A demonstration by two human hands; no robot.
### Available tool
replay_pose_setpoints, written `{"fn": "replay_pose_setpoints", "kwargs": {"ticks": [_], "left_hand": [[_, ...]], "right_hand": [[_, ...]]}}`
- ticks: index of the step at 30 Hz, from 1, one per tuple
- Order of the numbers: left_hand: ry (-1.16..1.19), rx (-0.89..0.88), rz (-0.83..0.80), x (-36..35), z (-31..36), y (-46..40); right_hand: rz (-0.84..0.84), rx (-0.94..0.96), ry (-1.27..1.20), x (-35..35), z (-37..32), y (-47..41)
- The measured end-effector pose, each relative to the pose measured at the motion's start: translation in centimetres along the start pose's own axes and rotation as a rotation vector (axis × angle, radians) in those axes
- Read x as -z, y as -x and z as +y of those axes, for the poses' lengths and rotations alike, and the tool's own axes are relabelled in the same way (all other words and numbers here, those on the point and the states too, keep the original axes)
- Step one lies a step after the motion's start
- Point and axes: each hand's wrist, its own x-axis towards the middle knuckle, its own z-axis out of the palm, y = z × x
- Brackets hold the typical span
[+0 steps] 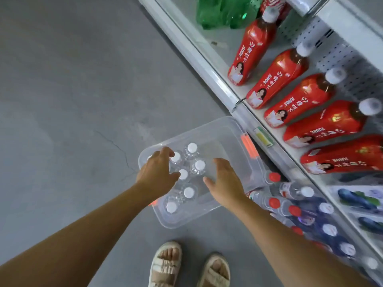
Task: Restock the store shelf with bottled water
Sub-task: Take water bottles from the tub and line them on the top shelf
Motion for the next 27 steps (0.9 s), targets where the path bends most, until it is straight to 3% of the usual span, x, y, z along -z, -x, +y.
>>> {"fn": "replay_pose_setpoints", "kwargs": {"ticks": [8,16,21,27], "left_hand": [[-0.109,-0.035,0.083,-5.4,-2.8,-4.7],[-0.141,-0.092,0.139,-6.8,-3.3,-5.9],[-0.142,-0.129,0.121,-5.9,-1.4,-5.0],[-0.116,-0.178,0.058,-3.0,3.9,-2.0]], "right_hand": [[0.011,0.019,-0.179,-7.3,4.4,-5.9],[0.15,0.14,-0.298,-9.4,5.9,-8.1],[0.218,0.059,-0.432,-5.6,7.2,-6.9],[0.263,0.065,-0.564,3.9,6.5,-3.4]]}}
